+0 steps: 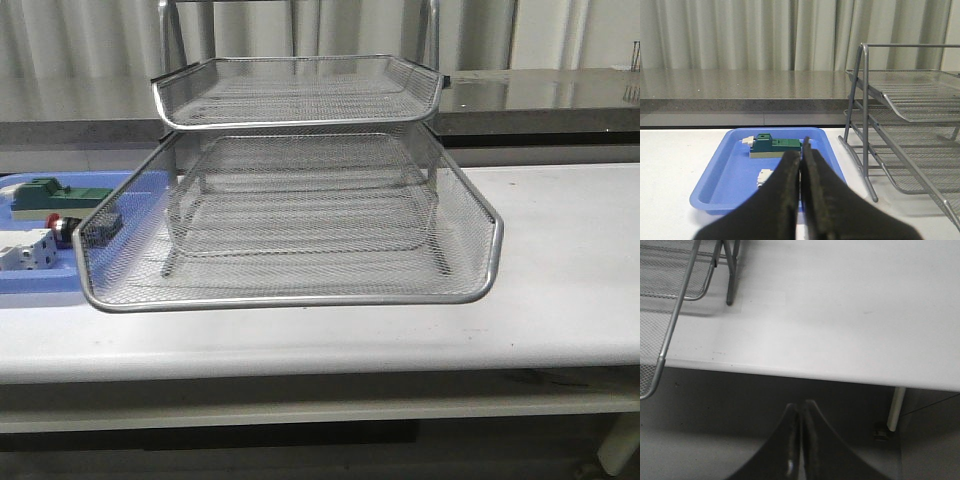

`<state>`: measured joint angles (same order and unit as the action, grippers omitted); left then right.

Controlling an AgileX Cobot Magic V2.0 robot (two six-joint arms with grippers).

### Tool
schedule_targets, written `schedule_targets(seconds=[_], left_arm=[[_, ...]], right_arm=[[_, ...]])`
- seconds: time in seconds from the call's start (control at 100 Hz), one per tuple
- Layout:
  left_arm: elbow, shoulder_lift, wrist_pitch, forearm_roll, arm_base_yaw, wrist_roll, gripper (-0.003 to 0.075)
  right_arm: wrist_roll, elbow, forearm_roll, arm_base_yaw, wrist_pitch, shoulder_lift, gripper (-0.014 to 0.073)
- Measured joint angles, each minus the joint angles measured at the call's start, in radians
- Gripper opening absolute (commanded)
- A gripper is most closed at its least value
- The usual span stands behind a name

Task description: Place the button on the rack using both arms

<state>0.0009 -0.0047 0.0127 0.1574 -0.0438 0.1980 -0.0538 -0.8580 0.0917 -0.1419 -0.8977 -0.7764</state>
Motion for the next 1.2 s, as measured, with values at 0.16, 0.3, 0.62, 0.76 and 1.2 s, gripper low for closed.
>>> schedule_targets(seconds=[0.16, 0.3, 0.62, 0.76, 1.2], left_arm=[[0.0, 0.0, 0.0, 0.0, 0.0, 0.0, 0.0004], [0.0, 0.0, 0.0, 0.0, 0.0, 0.0, 0.0004], [0.0, 0.0, 0.0, 0.0, 0.0, 0.0, 0.0004], [0.0, 0.0, 0.0, 0.0, 0.0, 0.0, 0.0004], [0.0, 0.0, 0.0, 0.0, 0.0, 0.0, 0.0004]], right_arm=[[0.0, 0.012, 0.002, -0.015, -0.002, 0.028, -0.0068], [0.0, 0.027, 0.004, -0.016, -0.013, 0.038, -0.0068], [-0.001, 0.028, 0.004, -0.016, -0.028, 0.04, -0.0068], [-0.001, 0.028, 0.004, -0.016, -0.028, 0.04, -0.0068], [-0.001, 0.028, 0.004, -0.016, -0.028, 0.04, -0.0068]])
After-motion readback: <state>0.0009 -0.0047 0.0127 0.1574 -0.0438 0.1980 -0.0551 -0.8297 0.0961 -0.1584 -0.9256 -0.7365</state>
